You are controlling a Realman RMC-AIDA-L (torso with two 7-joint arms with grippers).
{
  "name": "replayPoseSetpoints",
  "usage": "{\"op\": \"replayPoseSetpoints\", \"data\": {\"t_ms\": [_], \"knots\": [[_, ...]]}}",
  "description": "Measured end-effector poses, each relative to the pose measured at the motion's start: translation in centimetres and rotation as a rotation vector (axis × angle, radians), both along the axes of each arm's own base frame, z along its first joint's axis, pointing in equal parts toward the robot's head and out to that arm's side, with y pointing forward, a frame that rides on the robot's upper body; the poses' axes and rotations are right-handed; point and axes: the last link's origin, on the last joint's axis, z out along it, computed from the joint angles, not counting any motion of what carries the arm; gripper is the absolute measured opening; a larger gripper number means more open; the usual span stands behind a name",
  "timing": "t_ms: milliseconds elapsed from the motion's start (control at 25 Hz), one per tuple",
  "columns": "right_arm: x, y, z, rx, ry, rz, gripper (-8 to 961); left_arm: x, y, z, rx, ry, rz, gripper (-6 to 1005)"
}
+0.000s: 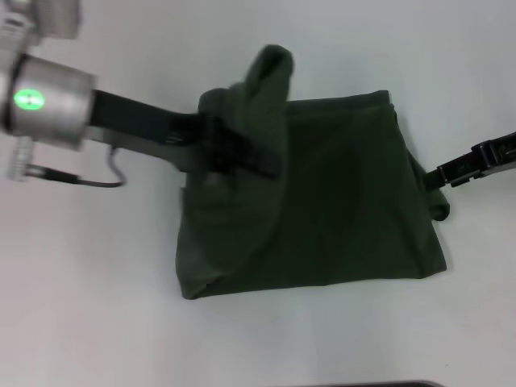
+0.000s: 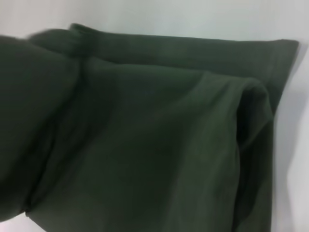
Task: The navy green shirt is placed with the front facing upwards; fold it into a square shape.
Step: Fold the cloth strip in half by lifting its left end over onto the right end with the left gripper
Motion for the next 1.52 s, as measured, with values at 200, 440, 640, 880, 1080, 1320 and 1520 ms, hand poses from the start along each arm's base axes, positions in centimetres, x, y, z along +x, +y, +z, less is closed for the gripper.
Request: {"op": "replayPoseSetpoints", "data": {"t_ms": [200, 440, 640, 880, 1080, 1320, 1520], "knots": [[0.1, -0.1, -0.2, -0.005, 0.004, 0.002, 684, 0.3, 0.9, -3.2, 0.068, 0.01, 0.045, 69], [0.0, 0.0, -0.2, -0.006, 0.004, 0.008, 683, 1.6, 1.2, -5.1, 0.087, -0.062, 0.061, 68], [-0.1, 0.1, -0.3, -0.006, 0.005, 0.009, 683, 2.2, 1.0, -6.5, 0.074, -0.071, 0.053, 69], [-0.1, 0.1, -0.4, -0.005, 0.005, 0.011, 683, 1.6, 1.3, -8.5, 0.116, -0.036, 0.118, 68], [-0.1, 0.3, -0.4, 0.002, 0.002, 0.009, 683, 1.5, 1.2, -8.4, 0.11, -0.04, 0.129, 87], [-0.1, 0.4, -0.3, 0.006, -0.001, 0.008, 683, 1.8, 0.7, -8.3, 0.078, -0.062, 0.114, 372], [0.2, 0.4, 0.5, 0.017, -0.007, -0.002, 684, 2.0, 1.1, -5.9, 0.104, -0.146, 0.107, 476]]}}
